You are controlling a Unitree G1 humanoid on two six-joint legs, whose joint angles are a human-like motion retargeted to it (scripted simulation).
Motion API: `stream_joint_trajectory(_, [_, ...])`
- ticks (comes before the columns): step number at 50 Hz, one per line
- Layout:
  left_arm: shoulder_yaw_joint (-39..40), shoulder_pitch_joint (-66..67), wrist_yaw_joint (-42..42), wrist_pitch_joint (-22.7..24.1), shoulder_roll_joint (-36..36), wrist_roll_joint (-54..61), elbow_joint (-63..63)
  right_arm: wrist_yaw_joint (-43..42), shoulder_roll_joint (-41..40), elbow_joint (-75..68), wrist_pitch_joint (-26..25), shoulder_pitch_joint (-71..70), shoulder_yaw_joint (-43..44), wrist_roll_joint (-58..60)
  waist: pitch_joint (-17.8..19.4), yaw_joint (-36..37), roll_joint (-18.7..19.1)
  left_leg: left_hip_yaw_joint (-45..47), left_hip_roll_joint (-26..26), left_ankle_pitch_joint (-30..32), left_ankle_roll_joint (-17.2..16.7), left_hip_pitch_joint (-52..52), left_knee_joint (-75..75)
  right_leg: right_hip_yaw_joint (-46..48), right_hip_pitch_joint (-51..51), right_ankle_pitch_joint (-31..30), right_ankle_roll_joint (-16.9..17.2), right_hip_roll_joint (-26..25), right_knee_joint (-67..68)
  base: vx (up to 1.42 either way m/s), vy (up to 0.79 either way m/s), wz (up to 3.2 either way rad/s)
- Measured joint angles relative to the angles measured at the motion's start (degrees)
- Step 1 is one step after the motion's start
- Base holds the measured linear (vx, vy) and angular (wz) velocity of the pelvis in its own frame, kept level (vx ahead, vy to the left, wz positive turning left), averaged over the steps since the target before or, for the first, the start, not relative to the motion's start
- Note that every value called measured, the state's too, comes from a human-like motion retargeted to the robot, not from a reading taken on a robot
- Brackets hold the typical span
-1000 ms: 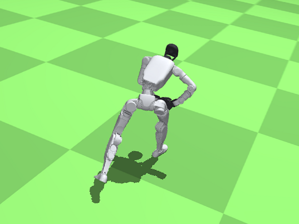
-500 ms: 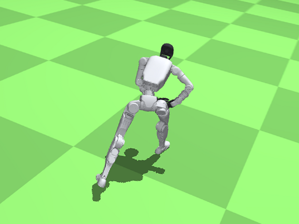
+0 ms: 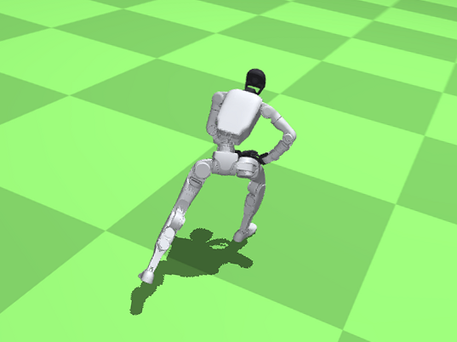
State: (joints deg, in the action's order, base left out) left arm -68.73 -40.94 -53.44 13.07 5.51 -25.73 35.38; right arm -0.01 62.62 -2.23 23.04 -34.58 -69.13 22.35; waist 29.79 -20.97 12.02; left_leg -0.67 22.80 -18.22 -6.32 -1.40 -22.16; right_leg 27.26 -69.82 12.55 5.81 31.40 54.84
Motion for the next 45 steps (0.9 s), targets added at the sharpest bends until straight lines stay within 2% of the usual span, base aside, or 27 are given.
stream_joint_trajectory(3, [-2.2, -1.6, 5.2, -0.3, -6.3, -2.0, 14.5, 3.3, -6.0, -11.3, 2.3, 1.2, 0.5, 0.0, -0.4, -0.6, -2.3, -8.3, -2.0, 16.6, -2.2, -3.3, 2.1, 1.8, 9.6, 0.5, 0.0, -2.0, -3.7, 0.61, -0.36, -0.01])
stream_joint_trajectory(5, [-4.9, -2.9, 10.3, -0.4, -10.8, -6.0, 25.7, 8.5, -13.1, -22.1, 2.2, 1.6, -0.1, -0.3, -0.8, 0.0, -4.6, -16.9, -5.9, 22.1, -3.1, -4.7, 4.0, 2.9, 18.1, -4.0, 1.9, -6.3, -13.9, 0.53, -0.28, -0.66])
stream_joint_trajectory(8, [-7.7, -4.4, 17.1, 0.8, -12.1, -11.9, 33.7, 16.8, -25.5, -36.9, -3.6, 3.4, 0.7, -1.3, -0.8, 0.7, -10.0, -28.5, -16.5, 17.5, -1.6, -3.5, 5.8, 0.5, 33.7, -20.2, 6.7, -13.1, -41.0, 0.39, -0.19, -0.83])
stream_joint_trajectory(10, [-6.9, -5.0, 19.5, 2.0, -8.2, -12.1, 31.8, 18.7, -33.4, -42.8, -8.6, 4.7, 2.9, -1.0, -0.8, 2.6, -14.0, -26.9, -21.0, 13.6, -1.2, 0.9, 6.8, -3.4, 41.2, -29.1, 9.2, -17.1, -54.7, 0.2, -0.35, -1.26])
stream_joint_trajectory(11, [-5.3, -5.3, 20.4, 2.2, -4.8, -10.1, 28.4, 18.6, -36.0, -43.4, -10.7, 5.3, 4.6, -0.6, -0.9, 4.8, -15.2, -21.8, -20.9, 12.0, -1.1, 4.8, 8.0, -5.9, 43.1, -29.4, 9.2, -19.7, -56.9, 0.11, -0.41, -1.74])
stream_joint_trajectory(13, [-1.6, -5.3, 22.6, 2.1, 2.0, -4.2, 19.8, 18.3, -39.4, -42.3, -14.0, 6.7, 7.9, 0.0, -1.8, 9.6, -17.0, -10.4, -21.0, 9.1, 0.4, 12.1, 11.7, -11.5, 47.1, -26.0, 9.2, -22.9, -57.6, 0.18, -0.17, -1.86])
stream_joint_trajectory(16, [4.0, -3.3, 27.4, -0.2, 12.6, 8.3, 2.6, 18.7, -41.2, -36.6, -17.8, 9.2, 10.9, 0.4, -3.4, 19.3, -18.0, 5.5, -21.9, 3.3, 4.1, 20.7, 19.1, -18.9, 54.3, -15.9, 9.2, -23.6, -49.2, 0.32, 0.27, -2.21])
stream_joint_trajectory(18, [6.9, -1.0, 29.9, -2.9, 19.5, 14.4, -9.0, 20.8, -41.4, -32.1, -19.9, 10.1, 11.1, 1.2, -4.2, 26.8, -17.9, 10.7, -21.6, -2.1, 6.1, 26.3, 22.0, -21.5, 59.4, -10.6, 8.2, -22.8, -41.8, 0.34, 0.34, -2.79])
stream_joint_trajectory(20, [8.4, 1.9, 30.7, -4.8, 25.4, 18.9, -17.9, 26.7, -41.5, -28.1, -21.5, 10.0, 9.2, 2.7, -5.8, 34.2, -17.5, 10.9, -19.3, -5.1, 7.7, 32.1, 22.3, -22.3, 65.1, -9.0, 5.7, -21.7, -35.8, 0.35, 0.2, -2.91])
stream_joint_trajectory(22, [8.2, 4.7, 31.5, -5.8, 31.2, 20.7, -24.1, 37.1, -41.9, -24.5, -21.9, 8.9, 5.9, 4.7, -8.5, 41.2, -18.8, 10.7, -16.6, 0.8, 8.7, 38.1, 18.1, -24.0, 70.4, -13.5, 5.3, -18.6, -33.1, 0.33, 0.11, -2.79])
stream_joint_trajectory(23, [7.5, 5.6, 32.3, -6.0, 34.0, 21.4, -26.3, 44.0, -42.2, -23.0, -21.9, 7.8, 4.1, 5.4, -10.1, 44.1, -20.3, 11.2, -15.6, 6.5, 9.4, 41.9, 13.6, -25.2, 72.4, -17.1, 5.9, -16.3, -33.0, 0.27, 0.09, -2.38])
stream_joint_trajectory(25, [5.4, 5.2, 35.1, -6.2, 39.7, 20.9, -29.3, 57.9, -43.3, -20.5, -22.3, 4.6, 1.0, 5.2, -12.4, 48.4, -25.1, 12.9, -13.8, 14.5, 10.6, 53.2, -3.3, -27.4, 74.3, -20.2, 5.9, -10.4, -33.4, 0.18, 0.06, -1.87])
stream_joint_trajectory(28, [0.3, -0.3, 40.9, -3.3, 46.7, 17.8, -30.3, 68.7, -43.9, -17.9, -22.9, -2.1, -2.8, 2.8, -10.0, 52.8, -29.8, 15.7, -7.6, 7.8, 7.8, 66.6, -31.9, -28.6, 75.1, -8.5, 6.5, -3.1, -30.5, 0.0, 0.02, -1.34])
stream_joint_trajectory(30, [-3.5, -4.5, 42.5, -0.8, 48.9, 16.8, -29.2, 72.6, -43.6, -16.3, -22.6, -7.1, -5.2, 1.7, -6.3, 53.3, -31.2, 16.8, -5.1, 4.0, 7.2, 70.8, -41.7, -28.1, 74.6, 0.8, 3.7, 0.5, -26.4, -0.15, 0.01, -0.6])
stream_joint_trajectory(32, [-7.6, -8.1, 38.5, 1.8, 49.6, 16.9, -27.6, 73.8, -43.2, -13.9, -21.4, -11.6, -7.1, 1.3, -3.3, 51.1, -31.9, 17.2, -4.4, 3.3, 6.7, 73.6, -45.6, -26.8, 74.6, 7.5, 1.7, 2.9, -24.5, -0.21, 0.0, -0.02])
stream_joint_trajectory(35, [-11.5, -11.0, 26.9, 5.4, 50.3, 16.2, -28.0, 73.4, -42.8, -9.6, -19.4, -15.2, -9.3, 2.3, -1.6, 45.6, -32.6, 17.3, -4.2, 3.8, 4.9, 78.3, -47.8, -25.0, 75.1, 14.9, 2.5, 4.7, -27.2, -0.19, -0.01, 0.25])
stream_joint_trajectory(37, [-11.5, -10.8, 21.2, 6.5, 51.6, 14.5, -30.7, 73.0, -42.5, -7.1, -18.6, -15.3, -10.7, 4.0, -2.0, 42.0, -32.3, 17.4, -4.2, 4.7, 4.2, 81.3, -47.5, -24.9, 74.1, 17.2, 4.1, 5.2, -29.9, -0.18, 0.0, 0.24])
stream_joint_trajectory(40, [-11.5, -10.7, 17.5, 6.0, 53.7, 12.5, -34.8, 73.3, -41.4, -4.1, -18.4, -14.7, -10.9, 6.7, -1.7, 39.1, -31.4, 17.5, -4.5, 6.6, 4.3, 84.3, -45.2, -25.1, 71.0, 18.2, 5.4, 5.1, -31.8, -0.16, 0.0, 0.14])
stream_joint_trajectory(45, [-11.5, -9.2, 15.6, 4.9, 54.1, 12.1, -36.0, 72.8, -39.3, -1.2, -18.2, -15.8, -10.9, 7.9, -0.6, 37.1, -29.7, 18.5, -5.2, 9.9, 5.3, 85.1, -39.1, -25.3, 67.1, 14.8, 6.5, 4.1, -34.2, -0.09, 0.03, 0.06])
